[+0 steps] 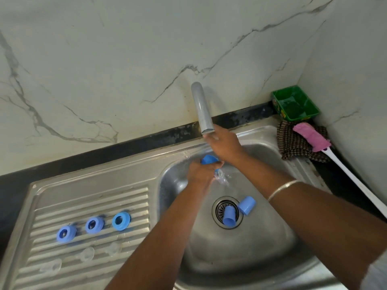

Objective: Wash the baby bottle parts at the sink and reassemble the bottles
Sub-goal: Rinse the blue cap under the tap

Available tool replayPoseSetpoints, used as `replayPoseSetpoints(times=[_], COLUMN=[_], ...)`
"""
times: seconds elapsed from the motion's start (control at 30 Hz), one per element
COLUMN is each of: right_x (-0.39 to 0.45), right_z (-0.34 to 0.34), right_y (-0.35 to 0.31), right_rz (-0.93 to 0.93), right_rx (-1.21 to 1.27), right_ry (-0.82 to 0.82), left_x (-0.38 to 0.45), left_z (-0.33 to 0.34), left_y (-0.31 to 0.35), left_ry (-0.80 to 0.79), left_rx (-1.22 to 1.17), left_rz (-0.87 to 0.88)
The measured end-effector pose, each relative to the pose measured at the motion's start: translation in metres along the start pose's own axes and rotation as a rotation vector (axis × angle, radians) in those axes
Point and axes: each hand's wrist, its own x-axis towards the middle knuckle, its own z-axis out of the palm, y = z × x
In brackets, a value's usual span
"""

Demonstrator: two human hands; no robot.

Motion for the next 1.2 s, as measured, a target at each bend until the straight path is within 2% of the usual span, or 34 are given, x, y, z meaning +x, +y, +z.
replayPoseSetpoints(times=[0.1,0.2,0.3,0.47,0.57,0.63,0.73,0.8,0.9,0.97,1.03,1.13,1.2], right_x=[-0.050,-0.101,-0.132,-0.154,-0.164,-0.171,-0.177,-0.179,-0.183,-0.182,-0.180,-0.175,-0.172], right_z=[0.017,0.028,0.031,0.032,0.037,0.044,0.052,0.057,0.061,0.064,0.066,0.073,0.077], right_y=[0.032,0.054,0.062,0.055,0.054,0.054,0.048,0.039,0.028,0.027,0.029,0.028,0.027], right_rz=[0.093,0.228,0.238,0.232,0.190,0.118,0.032,-0.051,-0.228,-0.258,-0.199,-0.230,-0.173], right_rx=[0.104,0.270,0.299,0.171,0.072,-0.074,-0.269,-0.286,-0.145,-0.233,-0.362,-0.408,-0.475], right_ry=[-0.041,-0.123,-0.142,-0.120,-0.203,-0.255,-0.233,-0.144,0.013,-0.032,-0.110,-0.097,-0.175], left_x=[-0.012,-0.024,-0.042,-0.078,-0.096,-0.103,-0.112,-0.117,-0.122,-0.124,-0.124,-0.125,-0.124], left_z=[-0.011,-0.020,-0.029,-0.042,-0.052,-0.062,-0.081,-0.092,-0.109,-0.121,-0.130,-0.139,-0.143], left_y=[-0.022,-0.049,-0.070,-0.101,-0.122,-0.136,-0.146,-0.150,-0.152,-0.154,-0.157,-0.157,-0.159], left_ry=[0.077,0.128,0.099,0.054,0.036,0.033,0.028,0.085,0.224,0.312,0.367,0.497,0.523], left_rx=[0.189,0.367,0.412,0.376,0.397,0.420,0.446,0.439,0.347,0.386,0.427,0.517,0.561], left_rz=[0.184,0.204,0.268,0.393,0.399,0.391,0.383,0.381,0.386,0.436,0.474,0.454,0.416])
